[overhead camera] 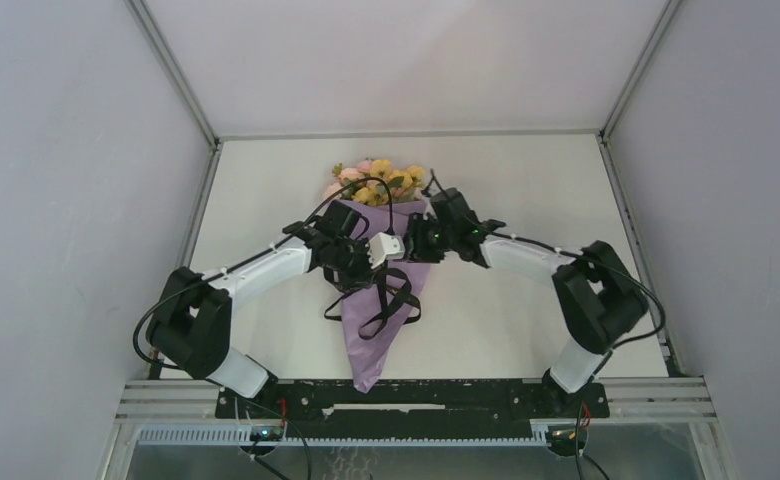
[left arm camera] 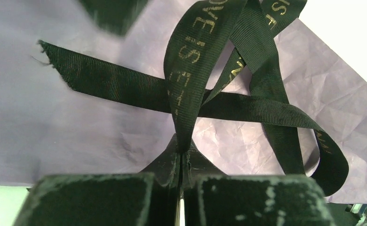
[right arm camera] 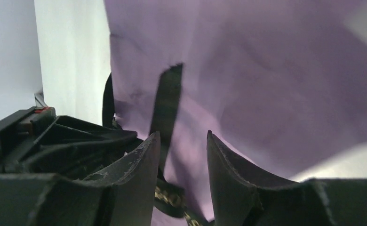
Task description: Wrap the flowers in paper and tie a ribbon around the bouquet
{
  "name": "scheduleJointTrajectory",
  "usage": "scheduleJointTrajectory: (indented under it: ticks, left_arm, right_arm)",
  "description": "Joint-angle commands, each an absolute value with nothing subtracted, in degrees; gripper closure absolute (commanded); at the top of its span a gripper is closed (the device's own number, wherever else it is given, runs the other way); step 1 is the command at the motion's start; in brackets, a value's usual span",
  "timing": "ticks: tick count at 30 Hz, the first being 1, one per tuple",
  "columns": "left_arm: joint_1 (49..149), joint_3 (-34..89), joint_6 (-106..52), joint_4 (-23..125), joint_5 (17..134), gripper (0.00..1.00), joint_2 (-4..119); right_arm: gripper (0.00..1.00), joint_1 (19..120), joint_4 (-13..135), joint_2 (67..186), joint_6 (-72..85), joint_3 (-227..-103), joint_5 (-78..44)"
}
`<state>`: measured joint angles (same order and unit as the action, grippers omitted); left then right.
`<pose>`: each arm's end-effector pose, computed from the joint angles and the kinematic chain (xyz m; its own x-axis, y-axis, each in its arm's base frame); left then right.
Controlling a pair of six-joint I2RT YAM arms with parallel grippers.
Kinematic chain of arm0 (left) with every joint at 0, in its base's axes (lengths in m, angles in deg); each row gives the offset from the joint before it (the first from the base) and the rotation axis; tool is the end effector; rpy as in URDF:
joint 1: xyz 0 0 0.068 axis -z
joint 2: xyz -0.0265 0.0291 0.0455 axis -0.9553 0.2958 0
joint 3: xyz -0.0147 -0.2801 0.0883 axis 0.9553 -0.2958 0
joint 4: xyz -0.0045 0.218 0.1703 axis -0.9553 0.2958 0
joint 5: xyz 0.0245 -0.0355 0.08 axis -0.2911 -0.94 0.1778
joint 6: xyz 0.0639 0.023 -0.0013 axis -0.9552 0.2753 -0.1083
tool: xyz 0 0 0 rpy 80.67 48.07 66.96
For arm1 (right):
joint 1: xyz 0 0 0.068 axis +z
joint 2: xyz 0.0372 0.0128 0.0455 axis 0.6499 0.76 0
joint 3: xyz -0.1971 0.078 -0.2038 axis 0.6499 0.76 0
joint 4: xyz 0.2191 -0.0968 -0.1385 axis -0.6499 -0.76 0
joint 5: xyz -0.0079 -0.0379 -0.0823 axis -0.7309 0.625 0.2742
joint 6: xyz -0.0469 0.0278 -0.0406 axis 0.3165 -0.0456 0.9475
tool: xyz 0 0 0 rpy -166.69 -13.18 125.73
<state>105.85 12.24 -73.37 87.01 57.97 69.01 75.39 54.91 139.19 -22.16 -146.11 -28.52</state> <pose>0.2509 -0.1916 0.2086 -0.2402 0.7764 -0.5827 0.9661 0.2495 -0.0659 0.2963 0.2276 0.2014 -0.8898 0.0544 -0.4530 -0.2593 0.7565 0.6003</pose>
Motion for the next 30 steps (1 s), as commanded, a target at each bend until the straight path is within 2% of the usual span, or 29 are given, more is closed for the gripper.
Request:
scheduleJointTrajectory:
  ticks: [1, 9, 13, 16, 19, 22, 23, 26, 29, 30]
  left_arm:
    - [106.20, 11.21, -75.50, 86.40, 58.50, 1.00, 66.88]
    - [106.32, 9.98, -76.45, 86.26, 59.21, 1.00, 66.86]
    - [106.35, 9.68, -76.53, 86.16, 59.57, 1.00, 66.97]
    - [106.34, 9.69, -76.56, 86.14, 59.55, 1.00, 67.22]
    - [106.30, 9.65, -76.53, 86.23, 59.60, 1.00, 67.24]
    - [106.31, 9.91, -76.77, 86.76, 59.79, 1.00, 67.25]
    - [106.36, 9.89, -76.99, 87.08, 59.90, 0.97, 67.27]
    - [106.29, 10.64, -78.74, 89.70, 60.34, 0.71, 66.94]
    - [106.23, 12.20, -82.30, 94.35, 60.88, 0.46, 65.68]
    - [106.08, 13.06, -84.70, 96.61, 60.95, 0.39, 65.24]
  right_arm:
    - [0.50, 80.27, 53.81, 144.56, -19.64, -154.39, -29.70]
    - [0.49, 83.03, 53.57, 151.00, -20.15, -157.37, -29.83]
    - [0.39, 84.44, 52.53, 153.00, -20.28, -158.14, -27.86]
    - [0.39, 85.97, 48.51, 154.96, -19.51, -160.47, -22.81]
    - [0.45, 86.45, 45.04, 156.89, -19.26, -162.43, -18.32]
    - [0.63, 86.04, 44.29, 157.08, -19.22, -162.57, -17.16]
    - [0.70, 85.92, 44.12, 156.91, -19.06, -162.60, -17.08]
    - [0.88, 85.44, 44.01, 155.98, -18.47, -162.50, -16.64]
    - [1.00, 84.47, 44.53, 155.20, -18.25, -161.91, -17.47]
    - [1.00, 84.07, 45.05, 155.02, -18.32, -161.49, -18.14]
